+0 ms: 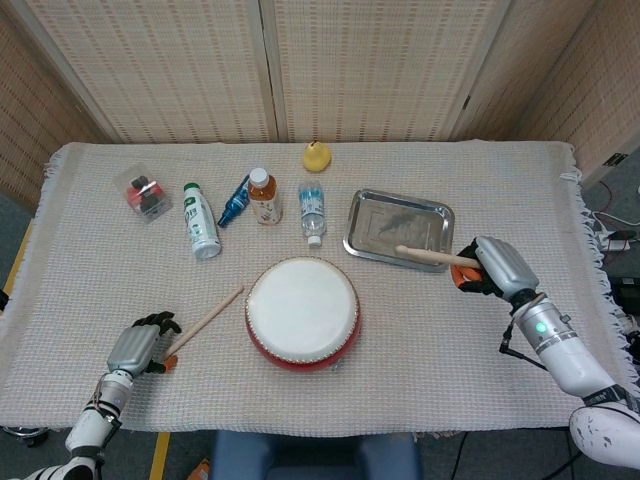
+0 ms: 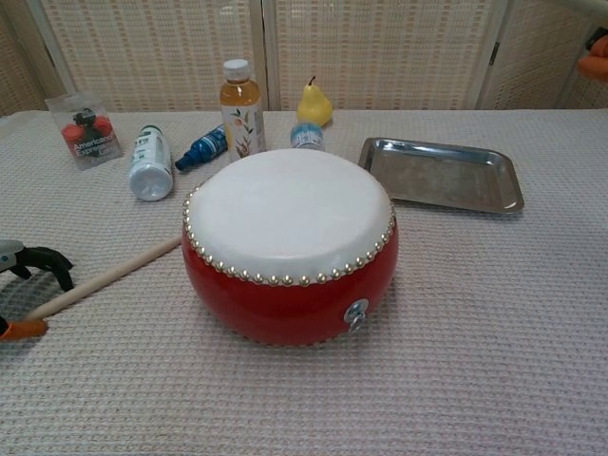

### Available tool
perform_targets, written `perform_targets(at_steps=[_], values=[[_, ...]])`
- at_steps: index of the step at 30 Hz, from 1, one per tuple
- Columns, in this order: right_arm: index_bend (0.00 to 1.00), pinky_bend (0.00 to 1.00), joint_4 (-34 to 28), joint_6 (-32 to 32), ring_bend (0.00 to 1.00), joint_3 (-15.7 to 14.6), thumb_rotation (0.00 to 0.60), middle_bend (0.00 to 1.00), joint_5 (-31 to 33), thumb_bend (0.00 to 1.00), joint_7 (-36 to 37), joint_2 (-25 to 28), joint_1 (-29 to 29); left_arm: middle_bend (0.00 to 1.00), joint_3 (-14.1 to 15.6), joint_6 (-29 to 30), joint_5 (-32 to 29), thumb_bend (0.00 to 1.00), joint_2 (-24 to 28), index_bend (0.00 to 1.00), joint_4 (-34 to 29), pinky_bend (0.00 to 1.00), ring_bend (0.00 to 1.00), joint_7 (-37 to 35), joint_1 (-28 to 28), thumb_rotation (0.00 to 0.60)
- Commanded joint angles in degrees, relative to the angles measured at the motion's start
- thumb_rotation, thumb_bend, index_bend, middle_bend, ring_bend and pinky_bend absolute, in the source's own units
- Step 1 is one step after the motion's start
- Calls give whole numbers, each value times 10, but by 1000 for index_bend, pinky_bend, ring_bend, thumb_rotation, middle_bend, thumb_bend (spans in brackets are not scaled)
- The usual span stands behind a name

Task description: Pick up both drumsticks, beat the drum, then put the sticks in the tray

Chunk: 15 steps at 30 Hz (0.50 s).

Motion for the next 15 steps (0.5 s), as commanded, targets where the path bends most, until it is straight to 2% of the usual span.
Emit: perform_targets(at_steps=[1, 6, 15], values=[[1000, 1000, 2, 0, 1000, 2, 600, 1000, -2, 784, 5, -1, -3, 195, 1, 2, 2, 383, -1, 508, 2, 167, 119, -4, 0, 600], [1000, 1000, 14, -10, 1000, 7, 600, 1000, -11, 784, 26, -3, -10, 266, 9, 28, 22, 398, -3, 586, 21, 176, 150, -21, 12, 600], [1000, 1000, 21, -12, 1000, 17, 600, 1000, -26, 784, 48, -1, -21, 315, 31, 68, 75, 398, 14, 646, 44, 177, 175, -57, 35, 600]])
